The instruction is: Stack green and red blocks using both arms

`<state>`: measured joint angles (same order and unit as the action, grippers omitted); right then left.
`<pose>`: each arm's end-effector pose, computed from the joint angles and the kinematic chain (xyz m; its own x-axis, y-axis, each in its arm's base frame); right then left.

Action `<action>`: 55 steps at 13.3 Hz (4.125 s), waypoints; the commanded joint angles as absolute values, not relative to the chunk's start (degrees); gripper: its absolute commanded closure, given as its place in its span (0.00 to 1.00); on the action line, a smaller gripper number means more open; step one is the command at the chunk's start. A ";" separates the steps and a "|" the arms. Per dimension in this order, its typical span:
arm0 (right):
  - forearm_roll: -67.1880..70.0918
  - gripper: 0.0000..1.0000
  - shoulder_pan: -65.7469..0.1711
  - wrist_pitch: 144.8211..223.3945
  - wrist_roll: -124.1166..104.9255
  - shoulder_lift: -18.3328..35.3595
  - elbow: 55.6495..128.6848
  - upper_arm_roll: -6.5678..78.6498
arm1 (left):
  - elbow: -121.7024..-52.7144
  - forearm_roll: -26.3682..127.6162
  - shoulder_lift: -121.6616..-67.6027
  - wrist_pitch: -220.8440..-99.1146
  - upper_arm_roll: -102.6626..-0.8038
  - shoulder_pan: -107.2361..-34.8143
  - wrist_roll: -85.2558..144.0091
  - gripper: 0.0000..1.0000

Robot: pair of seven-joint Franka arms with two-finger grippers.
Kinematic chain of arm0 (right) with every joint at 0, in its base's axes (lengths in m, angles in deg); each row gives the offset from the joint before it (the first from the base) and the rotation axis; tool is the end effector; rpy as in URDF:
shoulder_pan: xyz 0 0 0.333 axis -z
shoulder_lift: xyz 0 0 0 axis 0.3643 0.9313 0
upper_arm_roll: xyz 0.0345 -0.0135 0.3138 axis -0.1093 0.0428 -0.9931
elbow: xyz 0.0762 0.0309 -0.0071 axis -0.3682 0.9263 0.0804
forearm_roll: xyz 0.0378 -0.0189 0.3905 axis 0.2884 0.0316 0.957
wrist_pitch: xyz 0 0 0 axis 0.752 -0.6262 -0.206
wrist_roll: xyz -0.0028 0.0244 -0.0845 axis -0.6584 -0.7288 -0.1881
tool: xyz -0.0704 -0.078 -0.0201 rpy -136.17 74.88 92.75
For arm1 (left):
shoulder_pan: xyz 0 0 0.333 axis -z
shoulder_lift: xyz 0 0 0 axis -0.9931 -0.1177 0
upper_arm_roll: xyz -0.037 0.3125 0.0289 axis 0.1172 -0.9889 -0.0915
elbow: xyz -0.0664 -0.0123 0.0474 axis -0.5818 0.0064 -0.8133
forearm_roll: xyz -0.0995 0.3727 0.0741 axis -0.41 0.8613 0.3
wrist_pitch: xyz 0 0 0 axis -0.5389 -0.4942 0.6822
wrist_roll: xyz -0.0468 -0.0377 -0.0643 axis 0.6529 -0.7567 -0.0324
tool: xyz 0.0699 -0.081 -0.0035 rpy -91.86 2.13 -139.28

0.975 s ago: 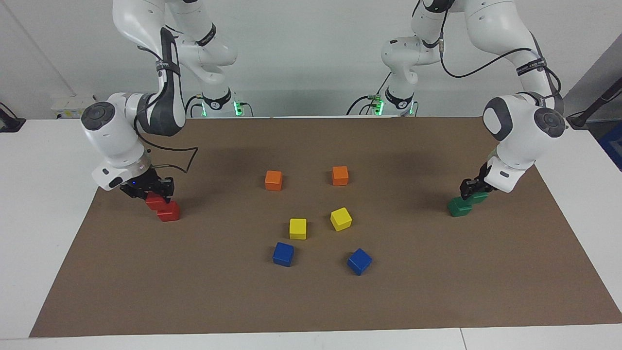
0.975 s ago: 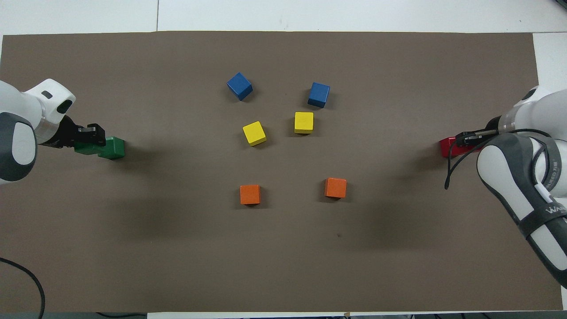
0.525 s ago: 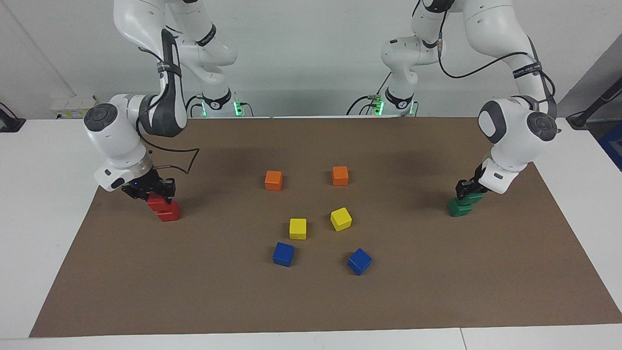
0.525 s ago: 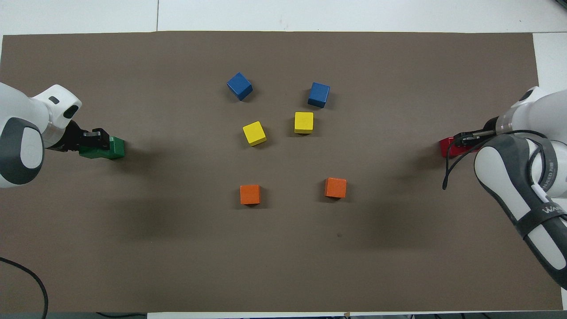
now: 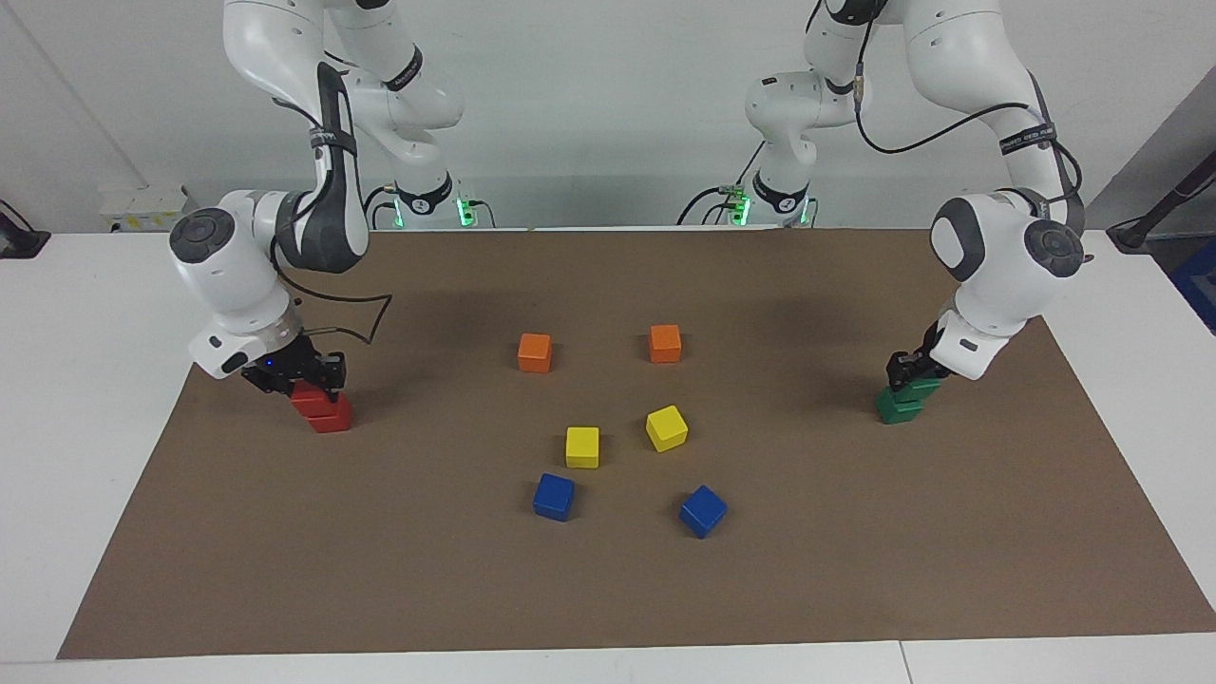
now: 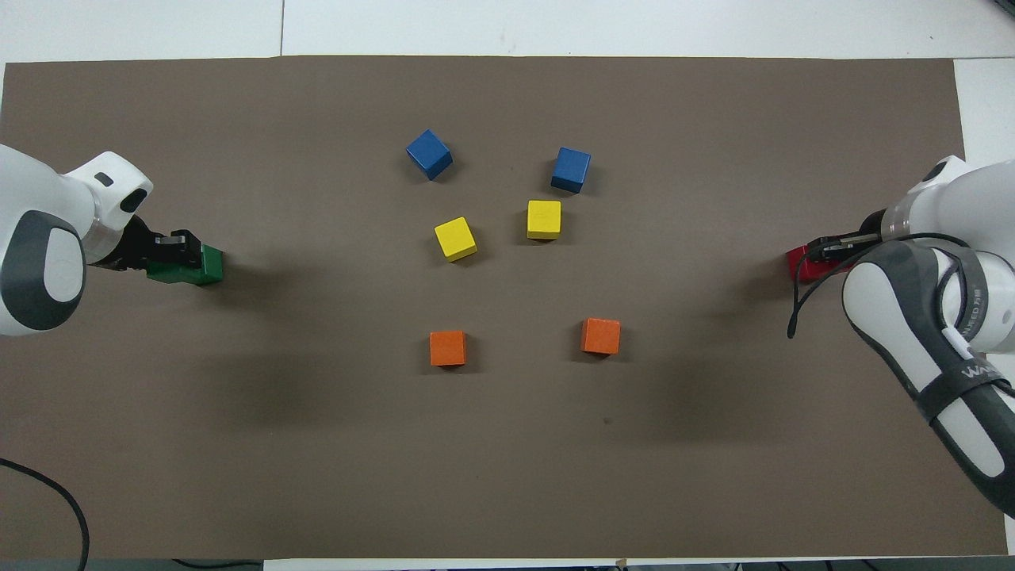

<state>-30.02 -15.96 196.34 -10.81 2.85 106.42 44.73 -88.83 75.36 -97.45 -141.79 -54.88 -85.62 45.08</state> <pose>0.5771 -0.0700 0.3600 0.9980 0.0523 0.0342 0.0516 -0.9984 0.0225 0.5966 0.0255 0.3677 0.9973 0.0434 -0.0596 0.0439 -0.9990 0.0071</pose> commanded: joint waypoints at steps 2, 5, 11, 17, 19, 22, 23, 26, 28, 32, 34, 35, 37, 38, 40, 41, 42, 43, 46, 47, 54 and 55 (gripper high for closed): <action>-29.66 1.00 -15.83 199.22 -11.88 2.66 107.16 44.30 | -90.42 74.44 -96.79 -143.85 -55.46 -85.00 46.23 1.00; -29.66 1.00 -15.74 199.22 -12.14 3.27 107.16 44.30 | -90.42 74.44 -96.96 -144.20 -55.55 -85.09 46.23 1.00; -29.66 1.00 -15.74 199.05 -12.23 3.37 107.24 44.30 | -90.42 74.44 -97.76 -144.64 -55.55 -85.61 47.28 1.00; -29.66 1.00 -15.74 199.05 -12.32 3.28 107.68 44.30 | -90.42 74.44 -98.19 -145.35 -55.55 -85.35 47.28 1.00; -29.66 1.00 -15.74 199.14 -12.41 3.19 107.95 44.30 | -90.42 74.44 -98.11 -145.35 -55.55 -85.35 47.28 1.00; -29.66 1.00 -15.56 199.05 -12.41 3.19 107.95 44.38 | -90.42 74.44 -98.19 -145.35 -55.55 -85.26 47.28 1.00; -29.66 1.00 -15.56 199.05 -12.32 3.19 107.95 44.30 | -90.42 74.44 -98.11 -145.26 -55.55 -85.26 47.37 1.00; -29.66 1.00 -15.39 199.05 -12.41 3.19 107.95 44.30 | -90.51 74.44 -98.11 -145.35 -55.55 -85.26 47.54 0.00; -29.66 0.49 -15.47 199.14 -12.15 3.19 107.95 44.30 | -90.51 74.44 -98.11 -145.08 -55.55 -85.53 47.81 0.00; -29.66 0.02 -15.47 199.14 -11.97 3.19 107.95 44.30 | -89.99 74.44 -97.67 -144.91 -55.55 -85.62 47.63 0.00; -29.66 0.00 -15.47 199.14 -11.97 3.19 107.95 44.30 | -88.06 74.44 -97.06 -143.42 -55.64 -85.79 47.54 0.00; -29.66 0.00 -15.39 199.14 -11.97 3.19 107.95 44.30 | -86.22 74.44 -96.27 -140.98 -55.64 -85.79 47.54 0.00; -29.66 0.00 -15.04 199.05 -11.97 3.37 107.42 44.30 | -81.48 74.44 -94.69 -133.61 -55.73 -85.79 47.54 0.00; -29.06 0.00 -14.95 198.87 -11.97 3.37 107.16 44.30 | -79.98 74.62 -93.46 -130.09 -55.73 -85.88 47.54 0.00; -28.87 0.00 -15.47 198.09 -11.71 2.58 106.11 44.30 | -79.96 74.88 -89.86 -126.90 -55.73 -86.14 47.54 0.00; -28.79 0.00 -15.82 197.21 -10.83 1.45 105.40 44.12 | -80.05 74.88 -88.11 -125.24 -55.73 -87.01 47.54 0.00; -28.87 0.00 -15.91 195.38 -9.87 -0.05 104.79 43.77 | -80.23 74.88 -86.52 -123.74 -55.73 -87.11 47.54 0.00; -28.87 0.00 -16.44 192.83 -9.68 -1.80 104.09 43.68 | -80.31 74.88 -85.20 -122.07 -55.73 -87.02 47.54 0.00; -28.87 0.00 -17.50 182.04 -9.33 -6.38 98.39 43.68 | -80.49 74.88 -81.77 -116.01 -55.73 -87.11 47.54 0.00; -28.87 0.00 -17.41 179.21 -9.33 -7.08 96.71 43.77 | -80.49 74.88 -81.32 -114.69 -55.73 -87.02 47.54 0.00; -28.87 0.00 -17.41 162.68 -9.24 -8.58 86.95 43.77 | -81.90 74.97 -80.79 -116.52 -55.82 -84.39 47.54 0.00; -28.87 0.00 -17.32 161.10 -9.33 -8.67 86.24 43.77 | -80.07 74.97 -81.31 -115.30 -55.73 -84.21 47.54 0.00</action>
